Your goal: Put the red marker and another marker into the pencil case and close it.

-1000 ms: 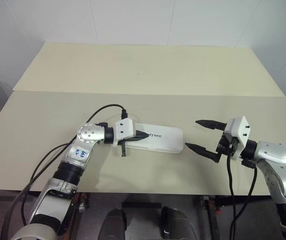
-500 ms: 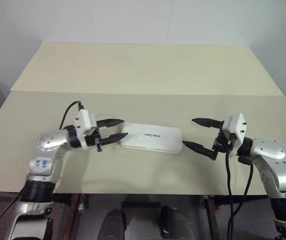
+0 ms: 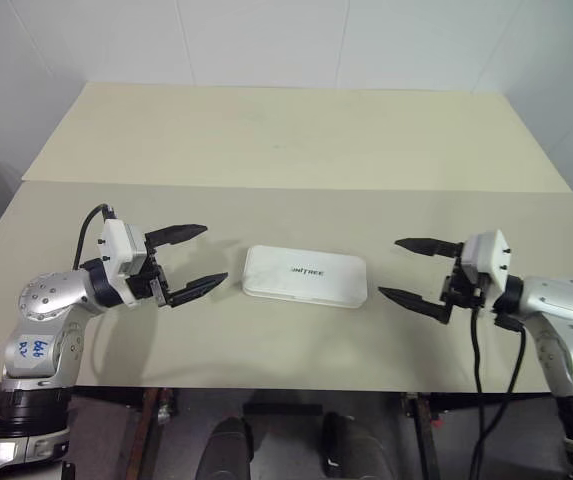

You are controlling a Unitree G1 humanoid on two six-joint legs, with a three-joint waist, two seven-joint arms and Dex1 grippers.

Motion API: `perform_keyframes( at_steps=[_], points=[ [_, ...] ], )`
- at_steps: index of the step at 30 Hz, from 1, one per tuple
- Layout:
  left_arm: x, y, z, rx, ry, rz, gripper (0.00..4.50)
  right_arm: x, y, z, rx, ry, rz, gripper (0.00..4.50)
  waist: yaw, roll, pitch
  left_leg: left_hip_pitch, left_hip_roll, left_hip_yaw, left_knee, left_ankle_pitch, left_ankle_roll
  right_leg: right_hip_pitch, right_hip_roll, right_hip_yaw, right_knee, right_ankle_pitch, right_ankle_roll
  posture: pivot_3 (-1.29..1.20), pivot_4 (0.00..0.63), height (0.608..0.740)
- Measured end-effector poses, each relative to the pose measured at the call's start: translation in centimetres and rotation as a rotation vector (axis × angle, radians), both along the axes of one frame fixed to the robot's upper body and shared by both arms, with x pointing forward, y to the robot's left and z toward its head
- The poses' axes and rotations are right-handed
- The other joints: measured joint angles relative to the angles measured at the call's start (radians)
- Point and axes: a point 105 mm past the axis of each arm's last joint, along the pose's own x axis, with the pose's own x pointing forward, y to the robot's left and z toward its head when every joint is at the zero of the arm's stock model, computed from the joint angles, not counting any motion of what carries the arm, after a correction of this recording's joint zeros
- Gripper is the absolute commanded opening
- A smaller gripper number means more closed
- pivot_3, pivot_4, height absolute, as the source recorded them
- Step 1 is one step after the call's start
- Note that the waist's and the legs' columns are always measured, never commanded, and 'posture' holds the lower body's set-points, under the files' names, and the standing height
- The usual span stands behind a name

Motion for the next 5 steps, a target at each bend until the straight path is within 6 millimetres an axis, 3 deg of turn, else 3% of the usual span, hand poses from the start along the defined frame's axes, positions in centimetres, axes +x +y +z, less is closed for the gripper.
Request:
perform_keyframes(
  at_steps=[5],
  points=[
    [-0.1, 0.8, -0.5, 0.02, 0.008, 0.035, 4.49, -0.7, -1.5, -0.5, -0.014, 0.013, -0.031, 4.5, -0.002, 0.0, 0.0, 0.001, 0.0, 0.0, 0.0, 0.0, 0.0, 0.0, 0.0, 0.0, 0.0, 0.0, 0.0, 0.0, 0.15, 0.74]
  ],
)
